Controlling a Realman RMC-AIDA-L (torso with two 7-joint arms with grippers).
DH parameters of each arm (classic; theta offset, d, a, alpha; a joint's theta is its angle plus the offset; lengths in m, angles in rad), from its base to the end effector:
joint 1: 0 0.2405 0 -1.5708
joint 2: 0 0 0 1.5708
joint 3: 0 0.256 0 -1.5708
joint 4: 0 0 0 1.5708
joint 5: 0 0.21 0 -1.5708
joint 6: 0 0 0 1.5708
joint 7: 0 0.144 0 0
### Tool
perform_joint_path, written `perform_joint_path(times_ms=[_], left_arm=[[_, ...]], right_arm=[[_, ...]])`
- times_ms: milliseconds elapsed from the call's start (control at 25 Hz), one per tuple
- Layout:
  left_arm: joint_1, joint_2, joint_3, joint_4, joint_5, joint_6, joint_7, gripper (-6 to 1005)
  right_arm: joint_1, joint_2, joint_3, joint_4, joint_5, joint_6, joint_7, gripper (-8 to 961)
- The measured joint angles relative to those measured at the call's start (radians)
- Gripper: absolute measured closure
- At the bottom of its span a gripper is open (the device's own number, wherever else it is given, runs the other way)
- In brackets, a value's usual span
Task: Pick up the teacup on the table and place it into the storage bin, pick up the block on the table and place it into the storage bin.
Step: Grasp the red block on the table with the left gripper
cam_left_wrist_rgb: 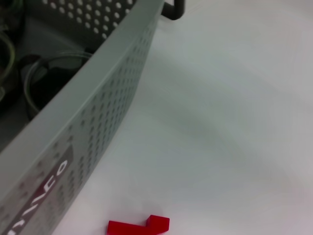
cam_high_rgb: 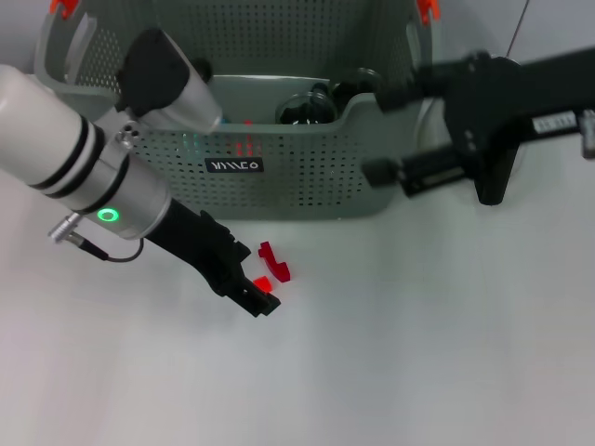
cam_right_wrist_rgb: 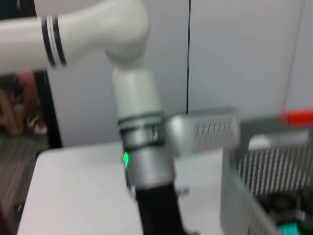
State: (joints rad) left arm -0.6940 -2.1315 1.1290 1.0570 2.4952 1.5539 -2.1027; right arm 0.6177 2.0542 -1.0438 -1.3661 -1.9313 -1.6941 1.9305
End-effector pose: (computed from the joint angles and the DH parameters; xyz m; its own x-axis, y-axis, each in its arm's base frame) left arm -0.1922 0.3593 -0.0242 0.8574 0.4897 -0.1582 0.4638 -0.8685 -0.1748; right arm 0.1107 0.3499 0.0573 0.9466 -0.1043 -0.3052 -0.1493 -0.9805 -0.1280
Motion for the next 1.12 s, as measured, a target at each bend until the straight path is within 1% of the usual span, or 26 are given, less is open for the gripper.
perform_joint_path(times_ms=[160, 240, 320, 400, 520, 600, 720, 800, 960, 1120], left_arm=[[-0.004, -0.011, 0.009, -0.002, 0.011, -0.022, -0.022, 69], [-0.005, -0.013, 0.019, -0.003, 0.016, -0.033, -0.038, 69], [-0.006, -0.014, 0.037, -0.006, 0.018, -0.043, -0.052, 69], [-0.007, -0.016, 0.058, -0.008, 0.021, -0.055, -0.062, 69], [-0.007, -0.027, 0.092, -0.009, 0.055, -0.085, -0.095, 69], [-0.008, -0.035, 0.141, -0.009, 0.100, -0.120, -0.145, 69], [-0.010, -0.037, 0.222, -0.009, 0.121, -0.159, -0.201, 69], [-0.012, -0.038, 0.257, -0.010, 0.125, -0.179, -0.229, 69], [-0.030, -0.038, 0.302, -0.030, 0.148, -0.218, -0.290, 69], [-0.051, -0.039, 0.325, -0.057, 0.163, -0.231, -0.331, 69]], right_arm=[[0.013, -0.027, 0.014, 0.052, -0.065, -0.053, -0.001, 26], [0.018, -0.037, 0.017, 0.080, -0.091, -0.069, -0.002, 26], [0.023, -0.041, 0.018, 0.116, -0.110, -0.072, -0.014, 26], [0.026, -0.041, 0.020, 0.149, -0.118, -0.064, -0.035, 26], [0.033, -0.037, 0.022, 0.185, -0.118, -0.046, -0.065, 26], [0.041, -0.034, 0.023, 0.198, -0.118, -0.041, -0.076, 26], [0.054, -0.032, 0.024, 0.210, -0.119, -0.039, -0.079, 26], [0.059, -0.032, 0.024, 0.213, -0.120, -0.036, -0.081, 26], [0.065, -0.034, 0.024, 0.217, -0.120, -0.031, -0.083, 26], [0.068, -0.036, 0.024, 0.217, -0.120, -0.029, -0.091, 26]])
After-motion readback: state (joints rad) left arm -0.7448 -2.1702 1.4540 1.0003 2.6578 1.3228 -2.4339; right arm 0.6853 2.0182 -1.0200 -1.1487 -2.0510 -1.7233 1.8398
